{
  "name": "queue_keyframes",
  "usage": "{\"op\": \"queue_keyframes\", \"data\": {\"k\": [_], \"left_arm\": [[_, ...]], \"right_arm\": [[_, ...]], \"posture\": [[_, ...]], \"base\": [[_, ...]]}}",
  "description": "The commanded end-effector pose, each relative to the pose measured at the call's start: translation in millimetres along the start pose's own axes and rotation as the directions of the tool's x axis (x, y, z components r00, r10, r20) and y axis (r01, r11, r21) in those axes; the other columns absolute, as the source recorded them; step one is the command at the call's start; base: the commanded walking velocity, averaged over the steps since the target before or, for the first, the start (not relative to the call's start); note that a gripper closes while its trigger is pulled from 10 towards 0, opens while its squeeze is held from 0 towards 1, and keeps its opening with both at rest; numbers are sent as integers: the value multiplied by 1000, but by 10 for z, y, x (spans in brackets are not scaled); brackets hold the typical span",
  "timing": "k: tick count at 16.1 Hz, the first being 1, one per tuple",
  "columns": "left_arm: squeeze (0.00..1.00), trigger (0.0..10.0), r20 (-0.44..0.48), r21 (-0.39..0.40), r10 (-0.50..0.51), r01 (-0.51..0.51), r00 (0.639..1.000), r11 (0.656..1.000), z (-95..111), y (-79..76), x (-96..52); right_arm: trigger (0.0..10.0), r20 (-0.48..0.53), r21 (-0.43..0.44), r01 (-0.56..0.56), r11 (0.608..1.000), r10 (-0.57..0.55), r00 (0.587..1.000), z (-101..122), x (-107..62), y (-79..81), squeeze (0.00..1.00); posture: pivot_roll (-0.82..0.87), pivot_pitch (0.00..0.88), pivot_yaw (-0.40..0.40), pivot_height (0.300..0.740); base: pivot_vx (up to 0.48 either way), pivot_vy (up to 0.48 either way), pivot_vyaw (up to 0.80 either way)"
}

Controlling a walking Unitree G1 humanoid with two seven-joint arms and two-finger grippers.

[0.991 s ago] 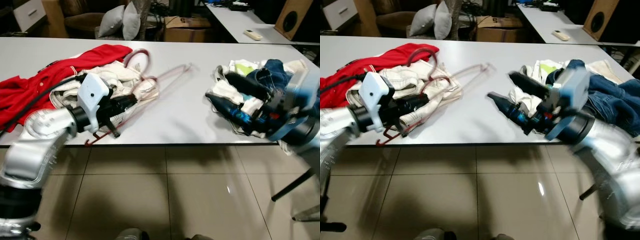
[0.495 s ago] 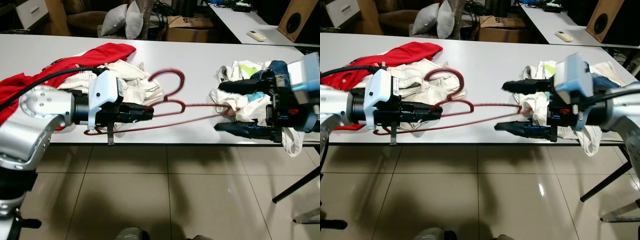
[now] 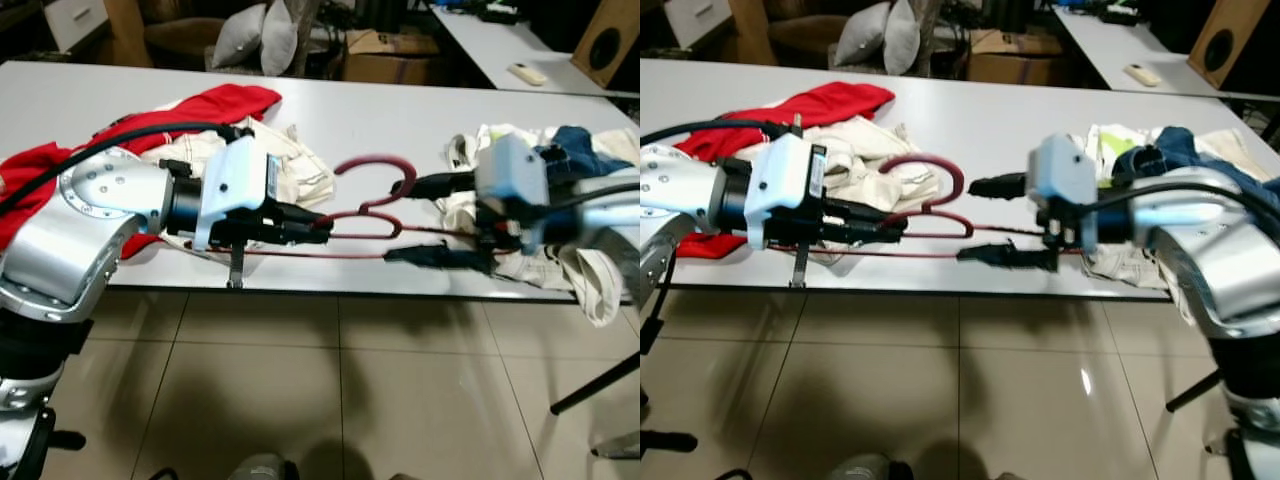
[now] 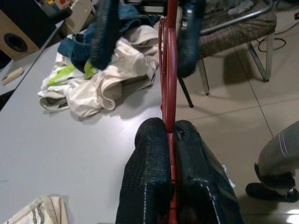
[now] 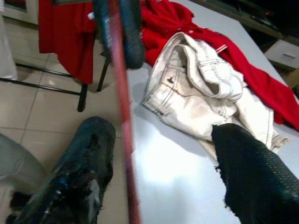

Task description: Hang hanger

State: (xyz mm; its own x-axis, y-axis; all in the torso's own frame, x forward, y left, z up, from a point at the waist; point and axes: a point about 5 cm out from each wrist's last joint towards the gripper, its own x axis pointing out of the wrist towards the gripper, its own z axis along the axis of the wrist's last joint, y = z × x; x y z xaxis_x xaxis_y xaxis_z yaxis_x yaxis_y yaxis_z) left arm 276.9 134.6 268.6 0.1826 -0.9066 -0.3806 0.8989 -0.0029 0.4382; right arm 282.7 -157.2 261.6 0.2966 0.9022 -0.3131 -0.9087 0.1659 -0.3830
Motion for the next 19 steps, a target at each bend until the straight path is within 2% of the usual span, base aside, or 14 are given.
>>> {"op": "queue_keyframes", "data": {"k": [1,7,19], "left_arm": [[0,10000,-20,42,-20,21,1000,999,39,0,27],[0,10000,-17,89,-49,50,999,995,111,29,78],[0,10000,-10,160,-64,65,998,985,227,94,63]], "right_arm": [[0,-1,-33,14,999,-14,1000,58,33,-43,0],[0,-44,-66,-17,998,14,999,31,164,-65,0],[0,-86,-30,-40,999,37,996,-23,173,-69,0]], "posture": [[33,0,-21,740],[35,0,-24,740],[35,0,-17,740]], "base": [[0,0,0],[0,0,0],[0,0,0]]}}
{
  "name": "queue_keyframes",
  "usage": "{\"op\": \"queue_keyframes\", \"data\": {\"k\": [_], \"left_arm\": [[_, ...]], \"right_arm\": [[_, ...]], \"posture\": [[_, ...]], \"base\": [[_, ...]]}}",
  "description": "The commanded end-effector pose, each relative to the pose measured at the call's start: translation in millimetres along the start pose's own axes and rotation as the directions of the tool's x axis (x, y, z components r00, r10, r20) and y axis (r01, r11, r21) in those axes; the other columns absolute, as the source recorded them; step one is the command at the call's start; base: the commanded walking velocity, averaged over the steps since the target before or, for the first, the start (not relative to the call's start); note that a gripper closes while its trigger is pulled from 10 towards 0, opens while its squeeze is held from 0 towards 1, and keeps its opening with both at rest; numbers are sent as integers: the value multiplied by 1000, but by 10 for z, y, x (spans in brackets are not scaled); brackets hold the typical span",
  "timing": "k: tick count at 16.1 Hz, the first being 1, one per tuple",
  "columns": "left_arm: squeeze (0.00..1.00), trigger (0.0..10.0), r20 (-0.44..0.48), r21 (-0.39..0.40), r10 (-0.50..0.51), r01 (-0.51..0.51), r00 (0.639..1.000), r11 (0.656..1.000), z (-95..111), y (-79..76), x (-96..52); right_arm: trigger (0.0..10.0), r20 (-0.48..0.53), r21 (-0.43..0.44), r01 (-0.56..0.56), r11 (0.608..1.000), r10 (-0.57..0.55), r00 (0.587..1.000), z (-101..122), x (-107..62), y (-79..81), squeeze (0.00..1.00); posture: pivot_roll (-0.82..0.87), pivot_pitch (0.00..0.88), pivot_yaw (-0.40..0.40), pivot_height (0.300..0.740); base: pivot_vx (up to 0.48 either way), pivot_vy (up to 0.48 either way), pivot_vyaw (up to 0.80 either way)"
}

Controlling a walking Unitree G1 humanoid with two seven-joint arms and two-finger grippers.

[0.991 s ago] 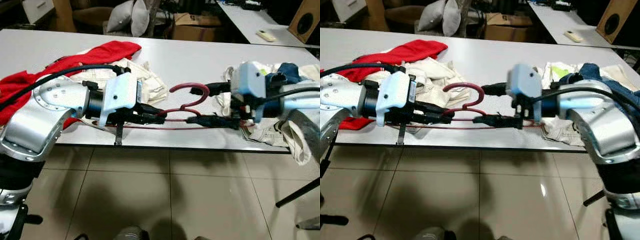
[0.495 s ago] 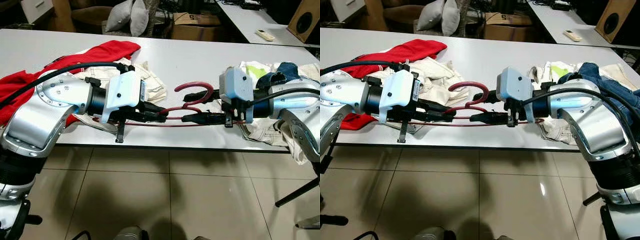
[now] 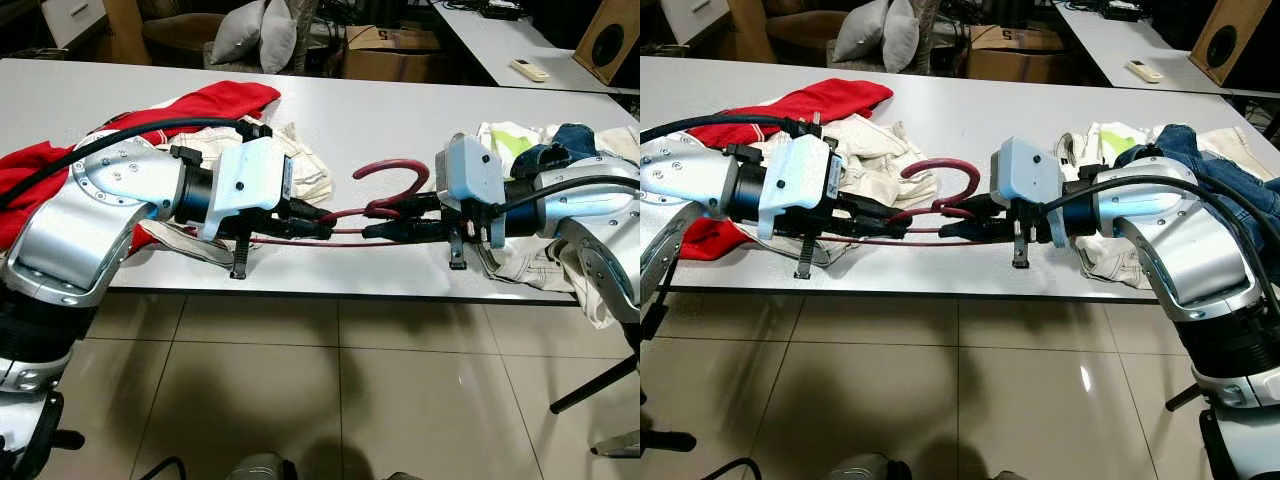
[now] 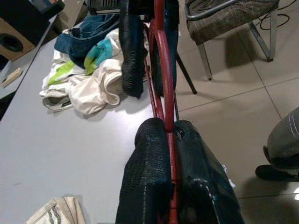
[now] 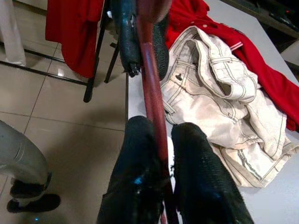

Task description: Hang hanger

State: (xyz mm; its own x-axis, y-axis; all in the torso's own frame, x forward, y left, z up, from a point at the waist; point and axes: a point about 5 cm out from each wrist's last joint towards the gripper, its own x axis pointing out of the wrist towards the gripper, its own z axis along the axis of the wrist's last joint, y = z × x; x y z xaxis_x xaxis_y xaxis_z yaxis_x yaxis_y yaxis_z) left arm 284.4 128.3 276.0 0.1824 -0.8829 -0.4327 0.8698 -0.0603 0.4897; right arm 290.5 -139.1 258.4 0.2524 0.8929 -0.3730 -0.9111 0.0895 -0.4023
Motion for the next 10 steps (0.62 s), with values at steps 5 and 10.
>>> {"op": "queue_keyframes", "data": {"k": [5,10], "left_arm": [[102,10000,78,36,-11,8,997,999,165,76,-60],[1000,10000,181,-24,18,-14,983,1000,163,129,-234]], "right_arm": [[0,-24,28,18,999,-18,1000,-36,-39,-37,0],[0,-21,36,8,999,-7,1000,-43,-76,-15,0]], "posture": [[35,0,-17,740],[30,0,-17,740]], "base": [[0,0,0],[0,0,0]]}}
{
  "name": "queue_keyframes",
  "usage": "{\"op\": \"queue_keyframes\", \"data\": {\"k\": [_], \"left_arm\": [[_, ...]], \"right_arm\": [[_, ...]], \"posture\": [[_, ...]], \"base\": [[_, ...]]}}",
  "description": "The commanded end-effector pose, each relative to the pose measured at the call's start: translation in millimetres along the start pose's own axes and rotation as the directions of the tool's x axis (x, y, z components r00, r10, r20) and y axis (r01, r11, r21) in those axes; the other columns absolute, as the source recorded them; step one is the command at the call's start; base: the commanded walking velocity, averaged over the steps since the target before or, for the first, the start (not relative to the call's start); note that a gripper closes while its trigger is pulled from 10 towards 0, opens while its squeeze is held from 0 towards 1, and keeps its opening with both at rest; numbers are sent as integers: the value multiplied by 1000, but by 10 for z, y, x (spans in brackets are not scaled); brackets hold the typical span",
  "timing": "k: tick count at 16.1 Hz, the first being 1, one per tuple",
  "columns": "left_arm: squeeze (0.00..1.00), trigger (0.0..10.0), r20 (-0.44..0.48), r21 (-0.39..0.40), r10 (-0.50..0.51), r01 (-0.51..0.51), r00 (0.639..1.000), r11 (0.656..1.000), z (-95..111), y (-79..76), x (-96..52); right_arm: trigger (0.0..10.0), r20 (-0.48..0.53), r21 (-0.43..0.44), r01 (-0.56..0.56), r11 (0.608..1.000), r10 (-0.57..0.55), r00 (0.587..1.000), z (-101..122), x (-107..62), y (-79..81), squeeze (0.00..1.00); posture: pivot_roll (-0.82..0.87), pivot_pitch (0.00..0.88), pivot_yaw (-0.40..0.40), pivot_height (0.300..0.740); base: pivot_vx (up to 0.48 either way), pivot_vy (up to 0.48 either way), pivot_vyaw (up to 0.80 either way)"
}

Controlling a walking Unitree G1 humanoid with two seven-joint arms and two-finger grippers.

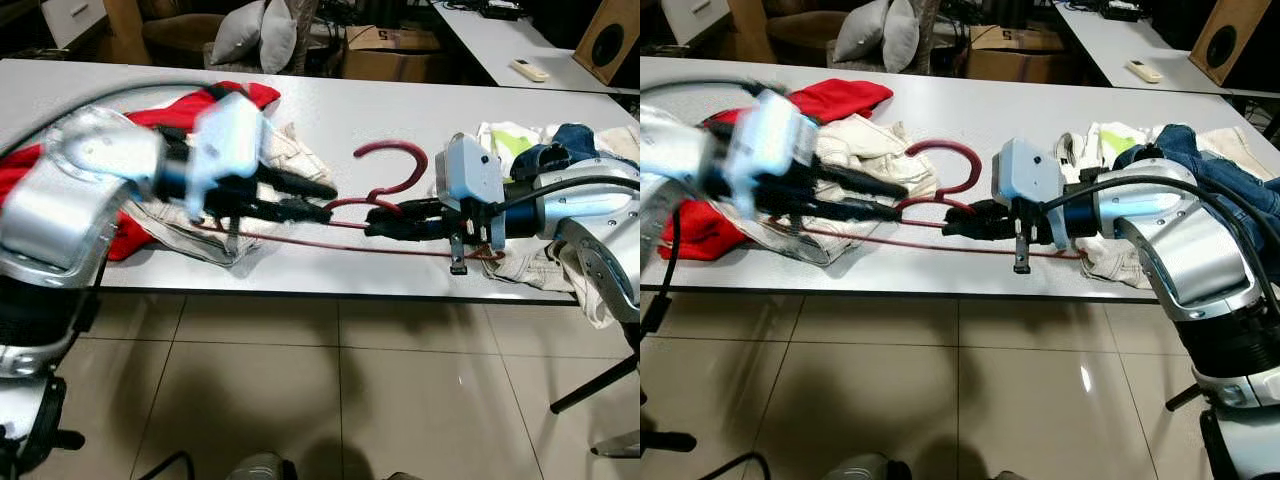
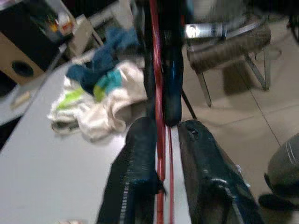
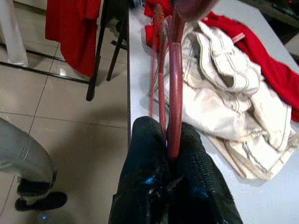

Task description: Hang hanger

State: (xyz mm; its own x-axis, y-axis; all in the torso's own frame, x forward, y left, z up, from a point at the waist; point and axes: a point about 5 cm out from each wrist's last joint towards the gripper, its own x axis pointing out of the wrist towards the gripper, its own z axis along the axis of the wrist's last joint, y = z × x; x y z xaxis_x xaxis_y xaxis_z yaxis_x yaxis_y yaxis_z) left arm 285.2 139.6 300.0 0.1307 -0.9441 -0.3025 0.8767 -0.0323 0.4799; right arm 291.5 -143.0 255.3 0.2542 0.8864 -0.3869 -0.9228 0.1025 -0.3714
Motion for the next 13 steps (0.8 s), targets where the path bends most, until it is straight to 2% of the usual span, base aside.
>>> {"op": "queue_keyframes", "data": {"k": [1,3,4,5,7,8,9,10,11,12,13], "left_arm": [[1000,10000,55,-21,-6,7,998,1000,59,15,-56],[1000,10000,154,-94,25,-11,988,996,125,52,-173],[1000,10000,179,-145,124,-98,976,985,80,88,-276],[1000,10000,158,-180,247,-218,956,959,-30,80,-344],[1000,10000,116,-206,340,-312,933,928,-153,13,-338],[867,10000,77,-273,418,-384,905,882,-310,-117,-298],[549,10000,33,-396,495,-443,868,804,-489,-263,-258],[502,10000,12,-442,536,-476,844,760,-562,-314,-242],[180,10000,-33,-478,592,-533,805,698,-655,-371,-209],[0,10000,-107,-489,678,-632,727,601,-781,-466,-154],[0,10000,-204,-458,737,-728,645,510,-903,-552,-115]], "right_arm": [[0,-10,3,12,1000,-12,1000,-6,-66,-15,0],[0,-41,27,23,999,-22,999,-60,-103,-6,0],[0,-24,81,75,994,-73,997,-103,-127,14,0],[0,14,154,140,978,-144,990,-159,-148,73,0],[0,53,234,200,951,-218,974,-226,-147,170,0],[0,51,343,312,886,-350,936,-332,-113,285,0],[0,24,425,423,800,-477,878,-423,-64,411,0],[0,12,454,461,762,-523,853,-449,-37,462,0],[0,-7,472,504,724,-568,823,-468,9,527,0],[0,-44,509,564,650,-635,771,-496,74,631,0],[10000,-95,562,631,535,-716,692,-527,93,692,0]], "posture": [[31,0,-19,740],[35,0,-24,740],[45,0,-39,740],[50,0,-45,740],[54,0,-50,740],[39,0,-37,740],[34,0,-24,740],[33,0,-22,740],[28,0,-14,740],[30,0,-15,740],[37,12,-23,740]], "base": [[0,0,0],[0,0,0],[0,0,0],[0,0,0],[0,0,0],[0,0,0],[0,0,0],[0,0,0],[0,0,0],[0,0,0],[0,0,0]]}}
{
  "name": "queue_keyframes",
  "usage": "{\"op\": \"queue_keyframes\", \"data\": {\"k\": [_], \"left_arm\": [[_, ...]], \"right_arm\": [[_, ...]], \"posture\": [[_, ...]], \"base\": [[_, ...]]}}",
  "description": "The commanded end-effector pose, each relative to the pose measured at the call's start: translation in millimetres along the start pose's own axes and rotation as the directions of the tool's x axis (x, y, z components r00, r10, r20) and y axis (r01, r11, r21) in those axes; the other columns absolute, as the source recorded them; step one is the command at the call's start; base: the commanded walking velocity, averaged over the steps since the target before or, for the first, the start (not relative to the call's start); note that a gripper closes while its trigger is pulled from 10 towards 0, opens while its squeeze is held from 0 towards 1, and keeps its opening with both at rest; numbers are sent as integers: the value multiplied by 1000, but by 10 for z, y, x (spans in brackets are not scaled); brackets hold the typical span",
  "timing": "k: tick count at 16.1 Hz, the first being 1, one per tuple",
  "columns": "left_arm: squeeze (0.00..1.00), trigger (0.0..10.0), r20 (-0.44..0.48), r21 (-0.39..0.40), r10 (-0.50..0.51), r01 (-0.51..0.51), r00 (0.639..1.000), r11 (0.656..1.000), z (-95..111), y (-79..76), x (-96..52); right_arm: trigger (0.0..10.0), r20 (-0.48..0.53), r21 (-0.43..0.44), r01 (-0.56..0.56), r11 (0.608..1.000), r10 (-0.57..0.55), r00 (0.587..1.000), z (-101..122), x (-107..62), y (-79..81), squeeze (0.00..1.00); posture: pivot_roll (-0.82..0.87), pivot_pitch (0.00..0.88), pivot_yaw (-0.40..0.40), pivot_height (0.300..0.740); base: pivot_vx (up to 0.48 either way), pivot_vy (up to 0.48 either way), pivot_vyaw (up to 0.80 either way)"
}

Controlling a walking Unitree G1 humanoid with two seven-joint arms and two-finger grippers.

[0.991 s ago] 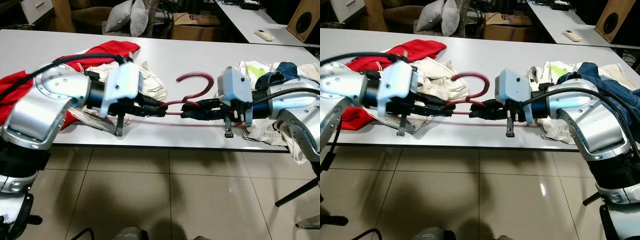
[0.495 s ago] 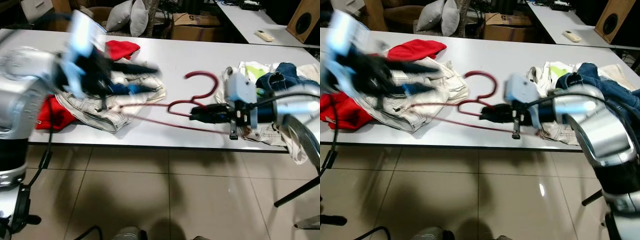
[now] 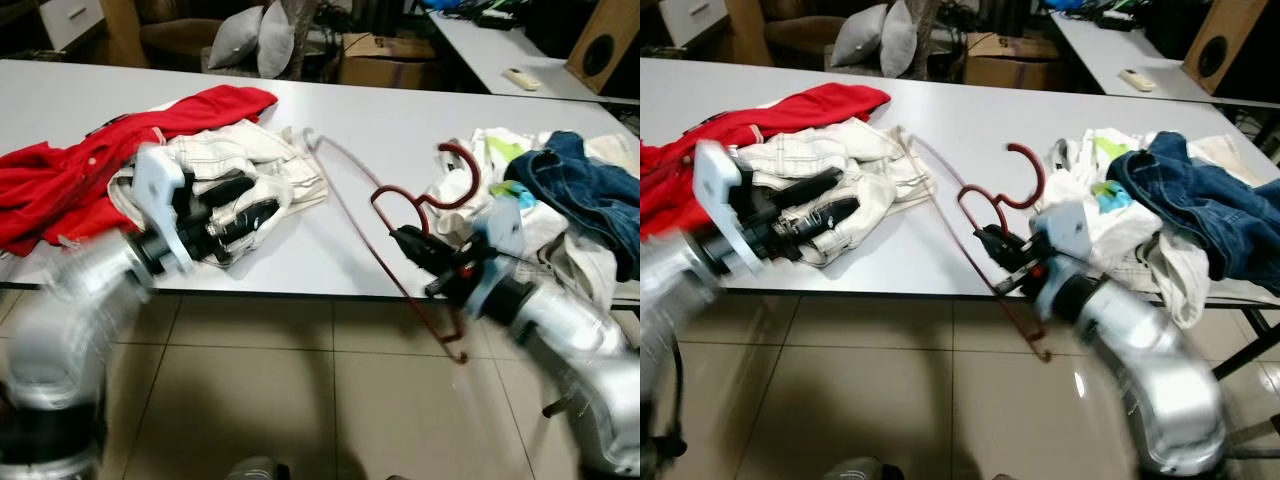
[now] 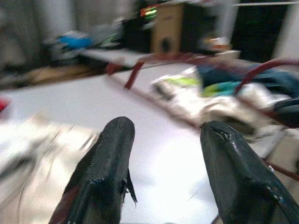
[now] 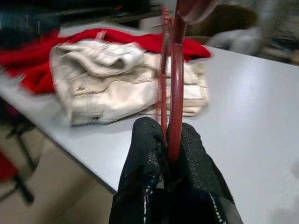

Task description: Hang hanger

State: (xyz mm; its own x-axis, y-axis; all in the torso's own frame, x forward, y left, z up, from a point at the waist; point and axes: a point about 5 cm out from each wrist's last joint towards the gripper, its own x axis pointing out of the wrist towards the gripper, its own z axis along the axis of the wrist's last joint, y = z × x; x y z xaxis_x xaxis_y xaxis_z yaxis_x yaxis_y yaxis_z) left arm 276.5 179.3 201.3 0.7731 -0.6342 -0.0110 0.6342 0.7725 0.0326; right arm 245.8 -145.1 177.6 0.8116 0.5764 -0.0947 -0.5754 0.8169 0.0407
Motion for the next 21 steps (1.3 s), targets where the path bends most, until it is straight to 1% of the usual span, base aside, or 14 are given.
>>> {"op": "queue_keyframes", "data": {"k": [1,2,3,4,5,6,7,11,13,14,17,19,20,21], "left_arm": [[0,10000,-1,55,86,-86,996,995,12,24,-12],[0,10000,-41,58,227,-224,973,973,-180,-48,-7],[0,10000,-52,53,229,-226,972,973,-216,-89,-1],[0,10000,-64,35,211,-209,975,977,-255,-216,28],[0,10000,-63,26,209,-208,976,978,-258,-260,39],[0,10000,-72,27,204,-202,976,979,-281,-317,69],[0,10000,-74,24,224,-223,972,975,-290,-335,90],[0,10000,-76,37,261,-259,962,965,-295,-331,100],[0,10000,-75,36,263,-261,962,965,-293,-332,114],[0,10000,-67,36,264,-263,962,964,-276,-332,153],[0,10000,-57,38,268,-266,962,963,-248,-337,203],[0,10000,-59,45,263,-261,963,964,-235,-362,190],[0,10000,-61,45,264,-262,962,964,-235,-364,178],[0,10000,-70,51,268,-265,961,963,-251,-356,156]], "right_arm": [[10000,16,0,95,995,-95,995,37,-45,-47,0],[10000,-21,61,297,953,-296,955,-135,-111,-84,0],[10000,-36,75,330,941,-328,944,-182,-130,-92,0],[10000,-19,80,397,914,-397,918,-223,-187,-86,0],[10000,-15,92,419,903,-419,908,-232,-206,-69,0],[10000,7,130,447,885,-452,892,-245,-242,-49,0],[10000,4,135,470,872,-475,880,-267,-271,-30,0],[10000,17,176,494,852,-504,864,-264,-259,26,0],[10000,24,173,505,846,-516,856,-264,-239,37,0],[10000,39,166,511,844,-523,851,-247,-212,44,0],[10000,58,169,494,853,-509,859,-212,-147,42,0],[10000,50,160,494,854,-507,860,-216,-132,28,0],[10000,58,176,476,862,-491,869,-219,-120,36,0],[10000,62,170,493,853,-508,859,-217,-123,25,0]], "posture": [[37,12,-23,740],[57,20,-34,740],[57,20,-34,740],[51,27,-33,740],[49,26,-31,740],[46,33,-23,740],[53,54,-12,740],[47,59,-10,740],[35,48,-8,740],[33,44,-11,740],[51,50,-20,740],[66,58,-25,740],[67,58,-25,740],[64,59,-22,740]], "base": [[0,0,0],[0,0,0],[0,0,0],[0,0,0],[0,0,0],[0,0,0],[0,262,0],[0,289,0],[0,309,0],[0,315,0],[0,314,0],[0,315,0],[0,307,0],[0,307,0]]}}
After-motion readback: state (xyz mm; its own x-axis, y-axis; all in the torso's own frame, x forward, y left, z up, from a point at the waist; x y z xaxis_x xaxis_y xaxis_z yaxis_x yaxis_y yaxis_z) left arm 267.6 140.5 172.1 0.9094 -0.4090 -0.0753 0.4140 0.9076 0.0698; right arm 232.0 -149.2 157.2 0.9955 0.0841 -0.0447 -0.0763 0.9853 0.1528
